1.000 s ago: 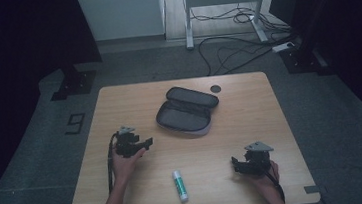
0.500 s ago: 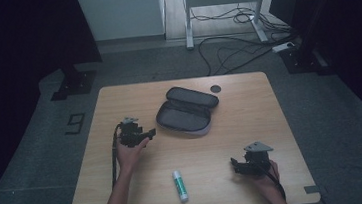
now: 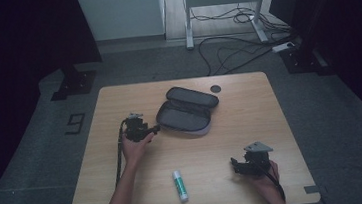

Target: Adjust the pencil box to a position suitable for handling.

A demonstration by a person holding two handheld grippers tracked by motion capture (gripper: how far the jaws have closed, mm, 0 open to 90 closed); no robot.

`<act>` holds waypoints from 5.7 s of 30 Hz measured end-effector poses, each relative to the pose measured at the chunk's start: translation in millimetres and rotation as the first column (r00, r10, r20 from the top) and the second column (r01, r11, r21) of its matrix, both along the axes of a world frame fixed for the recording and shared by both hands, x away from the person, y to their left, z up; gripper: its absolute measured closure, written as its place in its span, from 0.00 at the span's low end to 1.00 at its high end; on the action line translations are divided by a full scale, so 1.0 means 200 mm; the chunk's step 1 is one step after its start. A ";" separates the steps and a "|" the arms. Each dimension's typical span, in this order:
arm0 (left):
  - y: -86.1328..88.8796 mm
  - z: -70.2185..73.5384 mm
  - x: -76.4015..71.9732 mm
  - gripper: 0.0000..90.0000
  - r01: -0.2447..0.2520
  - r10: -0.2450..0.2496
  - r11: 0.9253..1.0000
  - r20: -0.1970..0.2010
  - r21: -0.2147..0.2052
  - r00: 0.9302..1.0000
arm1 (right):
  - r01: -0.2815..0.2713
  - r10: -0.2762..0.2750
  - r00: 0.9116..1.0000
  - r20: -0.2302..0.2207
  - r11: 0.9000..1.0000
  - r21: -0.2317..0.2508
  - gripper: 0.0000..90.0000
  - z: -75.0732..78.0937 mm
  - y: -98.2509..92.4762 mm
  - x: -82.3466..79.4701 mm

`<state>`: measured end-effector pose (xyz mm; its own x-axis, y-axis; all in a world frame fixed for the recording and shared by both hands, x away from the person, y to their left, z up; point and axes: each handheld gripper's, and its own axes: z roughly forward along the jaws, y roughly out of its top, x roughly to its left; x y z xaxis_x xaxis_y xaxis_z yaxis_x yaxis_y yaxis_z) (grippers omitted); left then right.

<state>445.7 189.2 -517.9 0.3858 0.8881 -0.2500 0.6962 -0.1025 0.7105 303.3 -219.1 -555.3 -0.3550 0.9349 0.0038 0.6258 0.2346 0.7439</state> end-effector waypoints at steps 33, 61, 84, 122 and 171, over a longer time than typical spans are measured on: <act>-0.11 0.03 0.16 0.41 0.003 -0.003 1.000 -0.012 0.020 1.000 | 0.002 -0.002 1.000 0.000 1.000 -0.001 0.17 0.00 0.00 0.00; -0.11 -0.09 0.25 0.70 -0.012 0.015 0.999 -0.079 0.041 0.997 | -0.081 0.081 0.997 -0.007 0.997 0.002 0.19 0.00 0.01 0.05; -0.10 -0.10 0.25 0.72 -0.030 0.030 1.000 -0.093 0.007 0.995 | -0.030 0.023 0.998 0.055 0.991 0.129 0.32 0.19 0.08 0.31; -0.09 -0.10 0.24 0.71 -0.023 0.022 1.000 -0.091 -0.004 0.996 | -0.033 0.030 0.999 0.029 0.990 0.140 0.36 0.21 0.35 0.72; -0.11 -0.09 0.27 0.81 -0.027 0.030 0.999 -0.093 0.040 0.995 | 0.010 -0.008 0.999 -0.032 0.997 0.075 0.87 0.06 0.42 0.83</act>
